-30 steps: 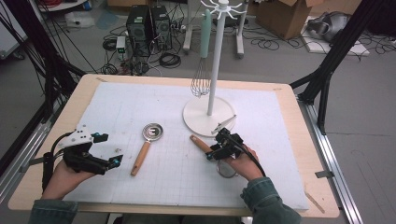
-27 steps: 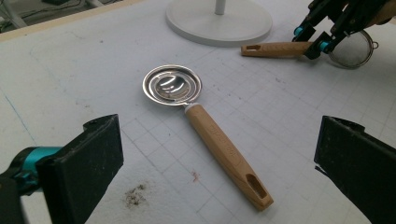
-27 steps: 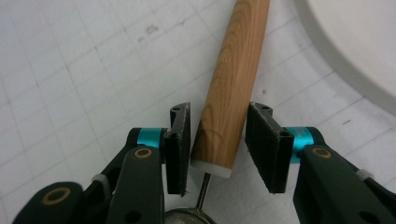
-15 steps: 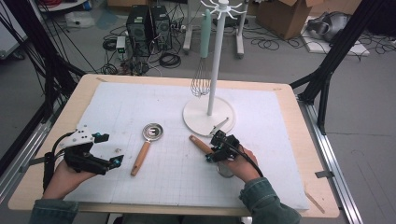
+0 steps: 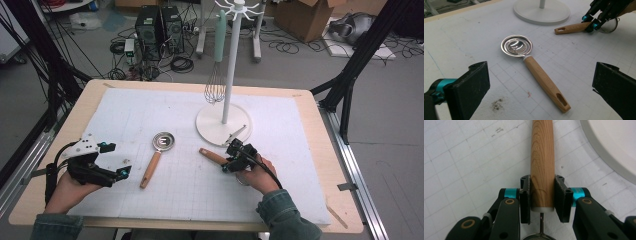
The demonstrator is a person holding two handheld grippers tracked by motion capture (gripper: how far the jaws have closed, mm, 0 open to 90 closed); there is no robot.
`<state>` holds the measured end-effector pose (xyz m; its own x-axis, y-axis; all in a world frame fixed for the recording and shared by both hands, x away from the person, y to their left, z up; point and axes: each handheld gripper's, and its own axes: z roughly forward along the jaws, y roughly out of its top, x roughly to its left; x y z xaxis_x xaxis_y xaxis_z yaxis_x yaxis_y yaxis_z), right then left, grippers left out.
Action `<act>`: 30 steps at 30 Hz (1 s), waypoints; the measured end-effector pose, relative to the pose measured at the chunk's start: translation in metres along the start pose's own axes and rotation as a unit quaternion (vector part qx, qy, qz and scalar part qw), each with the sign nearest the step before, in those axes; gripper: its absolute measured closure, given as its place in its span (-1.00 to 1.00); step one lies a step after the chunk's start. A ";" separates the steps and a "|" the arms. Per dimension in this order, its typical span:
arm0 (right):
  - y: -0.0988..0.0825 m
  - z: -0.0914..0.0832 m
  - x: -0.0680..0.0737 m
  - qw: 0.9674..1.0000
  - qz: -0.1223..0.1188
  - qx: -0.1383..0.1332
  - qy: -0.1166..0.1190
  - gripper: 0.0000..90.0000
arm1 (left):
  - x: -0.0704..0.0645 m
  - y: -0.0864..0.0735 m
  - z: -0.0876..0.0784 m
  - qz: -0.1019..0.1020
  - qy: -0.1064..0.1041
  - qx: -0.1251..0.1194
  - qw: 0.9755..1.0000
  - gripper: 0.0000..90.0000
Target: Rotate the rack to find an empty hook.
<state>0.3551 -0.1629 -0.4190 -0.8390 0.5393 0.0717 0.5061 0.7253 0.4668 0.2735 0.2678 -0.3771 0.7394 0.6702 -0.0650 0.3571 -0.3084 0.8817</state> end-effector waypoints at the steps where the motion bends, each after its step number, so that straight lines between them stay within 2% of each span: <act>1: 0.000 0.000 0.000 1.000 -0.001 0.001 0.001 0.56 | 0.000 0.000 0.000 -0.001 0.000 0.000 1.000 -0.96; 8: -0.002 -0.003 -0.001 1.000 -0.004 0.005 0.006 0.56 | 0.000 0.000 0.001 -0.002 0.000 0.000 1.000 -0.96; 16: -0.003 -0.007 -0.003 1.000 -0.002 -0.009 0.021 0.57 | 0.000 0.000 0.000 -0.002 0.000 -0.001 1.000 -0.96; 30: -0.003 -0.006 -0.003 0.999 -0.004 -0.007 0.033 0.56 | -0.001 0.000 0.000 -0.002 0.000 -0.001 1.000 -0.96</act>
<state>0.3550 -0.1699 -0.4154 -0.8548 0.5036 0.1257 0.4966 0.7230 0.4802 0.2733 0.2673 -0.3770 0.7375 0.6719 -0.0680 0.3591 -0.3049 0.8821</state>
